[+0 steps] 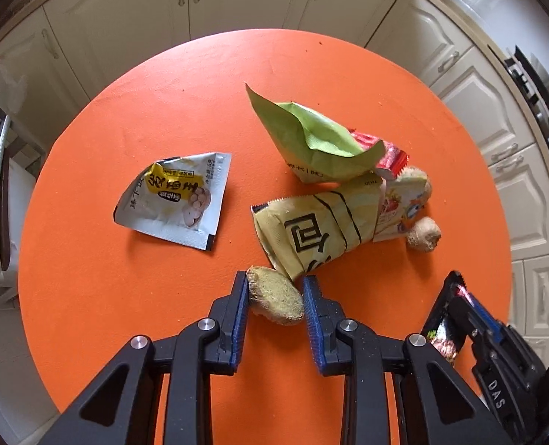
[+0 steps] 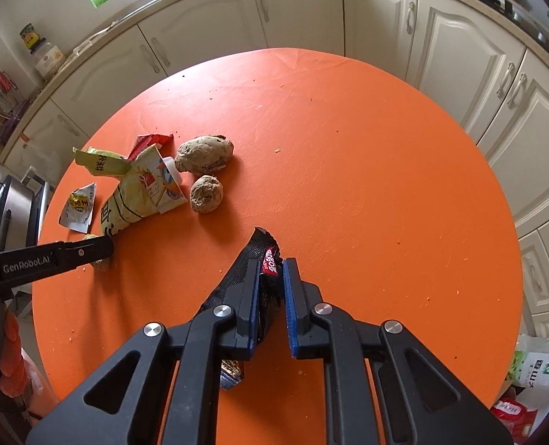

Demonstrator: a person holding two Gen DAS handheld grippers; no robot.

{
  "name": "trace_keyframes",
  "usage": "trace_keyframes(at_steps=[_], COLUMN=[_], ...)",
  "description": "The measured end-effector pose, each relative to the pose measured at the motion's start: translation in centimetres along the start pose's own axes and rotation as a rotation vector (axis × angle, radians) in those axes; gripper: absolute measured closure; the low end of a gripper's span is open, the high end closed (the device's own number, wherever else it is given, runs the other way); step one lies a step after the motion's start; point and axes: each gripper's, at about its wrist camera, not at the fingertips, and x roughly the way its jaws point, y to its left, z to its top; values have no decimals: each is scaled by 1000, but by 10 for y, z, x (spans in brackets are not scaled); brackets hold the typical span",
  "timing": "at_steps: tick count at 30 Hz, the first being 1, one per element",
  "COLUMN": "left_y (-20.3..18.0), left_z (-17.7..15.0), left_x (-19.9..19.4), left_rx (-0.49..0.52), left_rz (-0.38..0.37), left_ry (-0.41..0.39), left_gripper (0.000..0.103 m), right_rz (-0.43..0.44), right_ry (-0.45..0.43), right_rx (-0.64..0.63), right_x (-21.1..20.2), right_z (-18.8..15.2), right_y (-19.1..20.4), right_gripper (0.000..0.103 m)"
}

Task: Collect trash
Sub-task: 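Grasp the round brown biscuit with the left gripper while the right gripper holds the black bag, then carry the black bag and biscuit over to the blue bin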

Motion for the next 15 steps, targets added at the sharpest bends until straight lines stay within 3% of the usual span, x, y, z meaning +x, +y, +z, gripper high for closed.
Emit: trace_keyframes(at_steps=[7,15], left_y=[-15,-79], left_z=[-13,-36], left_x=[-12,-30], left_rx=[37,156], left_rz=[-10,-12], left_ry=[-11,-44], left_gripper=[80,80], right_rz=[7,-6], right_ry=[-33,-100], right_rx=[41,110], right_x=[-21,-62], right_z=[-11,-26], right_y=[-19,-62], right_gripper=[91,91])
